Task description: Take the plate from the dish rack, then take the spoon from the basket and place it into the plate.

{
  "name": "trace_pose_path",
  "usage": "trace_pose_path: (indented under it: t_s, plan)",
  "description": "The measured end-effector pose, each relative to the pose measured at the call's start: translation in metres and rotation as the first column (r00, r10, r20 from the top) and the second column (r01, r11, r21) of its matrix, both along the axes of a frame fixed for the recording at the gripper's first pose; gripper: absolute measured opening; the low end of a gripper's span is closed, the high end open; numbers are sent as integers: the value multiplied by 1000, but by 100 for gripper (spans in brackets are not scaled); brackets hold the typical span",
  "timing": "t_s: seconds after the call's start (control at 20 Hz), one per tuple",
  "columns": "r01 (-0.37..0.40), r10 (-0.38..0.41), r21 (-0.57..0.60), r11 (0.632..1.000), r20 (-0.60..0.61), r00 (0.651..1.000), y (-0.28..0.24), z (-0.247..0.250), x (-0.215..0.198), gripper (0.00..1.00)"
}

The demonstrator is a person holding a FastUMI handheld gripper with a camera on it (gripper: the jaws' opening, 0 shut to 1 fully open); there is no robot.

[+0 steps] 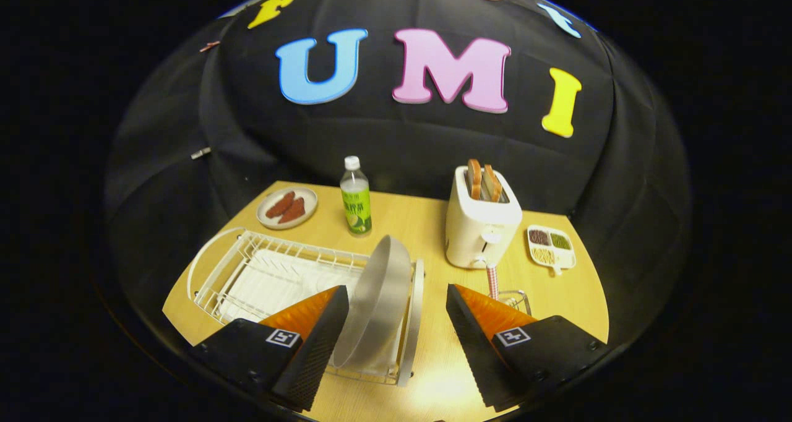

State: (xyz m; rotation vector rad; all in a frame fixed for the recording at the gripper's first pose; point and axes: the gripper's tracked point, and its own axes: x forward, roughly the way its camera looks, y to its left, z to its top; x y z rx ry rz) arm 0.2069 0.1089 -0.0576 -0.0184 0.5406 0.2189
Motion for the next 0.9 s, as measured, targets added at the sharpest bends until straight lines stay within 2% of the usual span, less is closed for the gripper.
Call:
trace_pose_path:
  t_s: [0.2,0.3,0.35,0.4,0.5,0.6,0.8,0.9]
  plan:
    - [47,-42,43,998,-108,993,8,-11,21,95]
    - [65,-55,62,996,-164,985,11,-18,25,88]
    - [68,-54,69,995,-190,980,13,-23,27,79]
    - [70,-53,70,995,-225,973,15,-27,24,74]
    - [54,-33,66,996,-281,959,21,-41,24,71]
    - [60,-43,49,997,-292,956,20,-42,22,43]
    - [92,-81,22,995,-300,950,22,-43,22,37]
    - [73,-77,-22,997,-299,951,24,-42,18,34]
